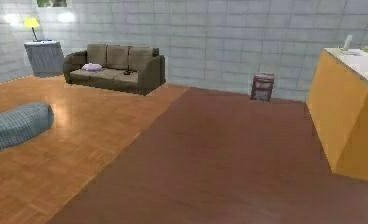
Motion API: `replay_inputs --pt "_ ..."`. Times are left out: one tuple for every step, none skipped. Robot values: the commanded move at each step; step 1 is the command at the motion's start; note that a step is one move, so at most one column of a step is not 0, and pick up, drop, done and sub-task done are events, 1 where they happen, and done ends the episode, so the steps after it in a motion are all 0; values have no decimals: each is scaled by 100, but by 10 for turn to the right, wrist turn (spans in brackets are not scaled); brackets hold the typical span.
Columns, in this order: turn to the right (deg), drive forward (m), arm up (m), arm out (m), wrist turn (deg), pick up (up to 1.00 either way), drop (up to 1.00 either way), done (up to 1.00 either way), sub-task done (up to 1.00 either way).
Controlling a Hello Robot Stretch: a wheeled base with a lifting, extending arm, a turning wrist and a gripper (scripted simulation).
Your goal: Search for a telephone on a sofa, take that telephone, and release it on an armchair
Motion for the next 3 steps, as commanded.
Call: replay_inputs --pt "0 100 0 0 0 0 0 0 0" --pt "0 100 0 0 0 0 0 0 0" --pt "-30 0 0 0 0 0 0 0 0"
